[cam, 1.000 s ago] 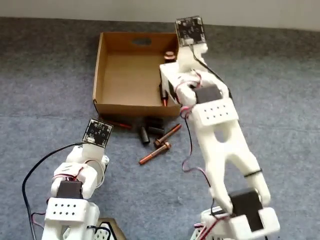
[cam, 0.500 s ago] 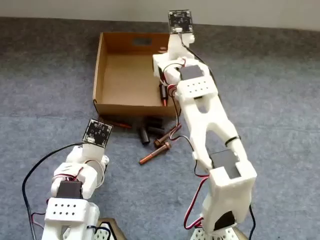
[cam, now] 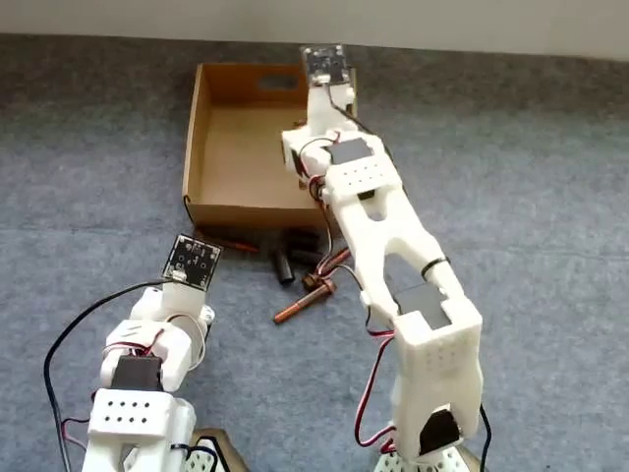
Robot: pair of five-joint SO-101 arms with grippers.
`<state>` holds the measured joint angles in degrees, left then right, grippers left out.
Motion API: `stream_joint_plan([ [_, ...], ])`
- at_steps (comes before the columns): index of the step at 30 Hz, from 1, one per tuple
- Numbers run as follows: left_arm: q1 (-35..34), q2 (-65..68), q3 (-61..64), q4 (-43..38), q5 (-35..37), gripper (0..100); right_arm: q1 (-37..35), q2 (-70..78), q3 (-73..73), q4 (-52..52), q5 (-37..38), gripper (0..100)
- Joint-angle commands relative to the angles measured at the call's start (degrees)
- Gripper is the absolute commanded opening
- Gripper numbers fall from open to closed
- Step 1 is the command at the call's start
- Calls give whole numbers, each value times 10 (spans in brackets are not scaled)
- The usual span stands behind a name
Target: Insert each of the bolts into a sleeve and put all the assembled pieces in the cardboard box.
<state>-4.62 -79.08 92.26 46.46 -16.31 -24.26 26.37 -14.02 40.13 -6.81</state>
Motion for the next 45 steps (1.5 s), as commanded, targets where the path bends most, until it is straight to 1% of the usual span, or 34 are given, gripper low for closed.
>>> stream_joint_plan([
  [1, 6, -6, -2, -11, -4, 14, -6, 6, -59, 0, 5, 6],
  [5, 6, -6, -2, -11, -4, 14, -4, 39, -69, 1, 4, 6],
  [10, 6, -6, -2, -11, -4, 14, -7, 46, -65, 4, 4, 6],
  [16, 6, -6, -2, -11, -4, 14, -7, 49, -67, 47, 6, 6],
  [24, 6, -6, -2, -11, -4, 14, -7, 53, -64, 47, 4, 6],
  [31, 6, -6, -2, -11, -4, 14, -4, 102, -68, 47, 4, 6],
  [39, 6, -6, -2, -11, -4, 14, -2, 102, -69, 47, 8, 6],
  [43, 6, -6, -2, -11, -4, 14, 5, 105, -65, 47, 8, 11],
  [45, 6, -6, -2, -11, -4, 14, 7, 105, -65, 49, 8, 29],
])
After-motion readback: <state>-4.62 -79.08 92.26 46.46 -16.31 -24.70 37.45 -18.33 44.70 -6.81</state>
